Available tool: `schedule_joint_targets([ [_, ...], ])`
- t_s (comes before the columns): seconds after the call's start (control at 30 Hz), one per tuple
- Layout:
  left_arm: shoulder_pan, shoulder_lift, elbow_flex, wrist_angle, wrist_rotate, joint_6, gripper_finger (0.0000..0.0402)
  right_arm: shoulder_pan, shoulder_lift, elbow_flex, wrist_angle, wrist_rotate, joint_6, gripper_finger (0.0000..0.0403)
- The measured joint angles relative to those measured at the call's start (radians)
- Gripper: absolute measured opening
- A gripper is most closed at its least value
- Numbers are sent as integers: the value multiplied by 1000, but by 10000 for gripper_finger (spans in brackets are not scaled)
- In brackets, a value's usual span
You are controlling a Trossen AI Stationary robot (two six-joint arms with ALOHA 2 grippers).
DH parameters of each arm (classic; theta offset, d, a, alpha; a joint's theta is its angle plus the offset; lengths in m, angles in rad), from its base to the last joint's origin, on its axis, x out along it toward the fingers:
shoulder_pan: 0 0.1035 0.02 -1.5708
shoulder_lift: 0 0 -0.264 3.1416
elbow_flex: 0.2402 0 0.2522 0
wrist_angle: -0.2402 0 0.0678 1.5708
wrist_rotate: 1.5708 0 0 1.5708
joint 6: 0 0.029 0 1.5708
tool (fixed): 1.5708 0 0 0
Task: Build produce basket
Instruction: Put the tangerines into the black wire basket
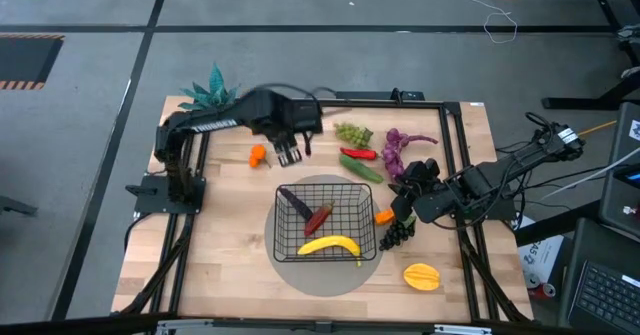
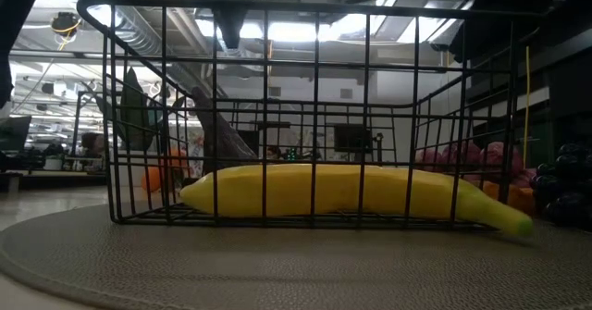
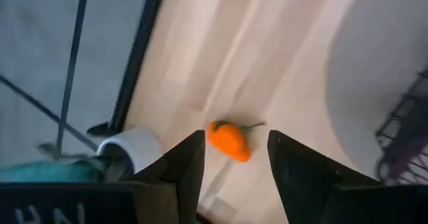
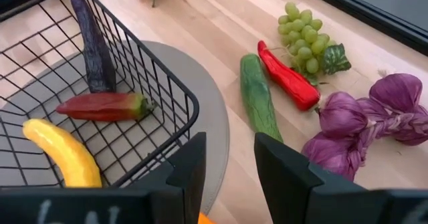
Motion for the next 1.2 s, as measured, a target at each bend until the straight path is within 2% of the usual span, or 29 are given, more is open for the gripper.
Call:
schedule_joint_targets([
  [0.23,149,-8,-6,3,8,20,158,0,0,0,-2,-3,-1,131],
  [0.33,202,-4,-54,2,53,22,158,0,0,0,-3,-16,-1,131],
  [0.47,277,-5,-161,2,165,68,158,0,0,0,-11,-27,-1,131],
  [0.77,363,-6,-452,1,194,45,158,0,0,0,-18,-27,-1,131],
  [0.83,383,-11,-508,8,231,42,158,0,0,0,-19,-27,-1,131],
  [0.93,398,-14,-593,40,294,38,158,0,0,0,-19,-27,-1,131],
  [1.2,383,-14,-785,143,340,10,158,0,0,0,-20,-25,-8,131],
])
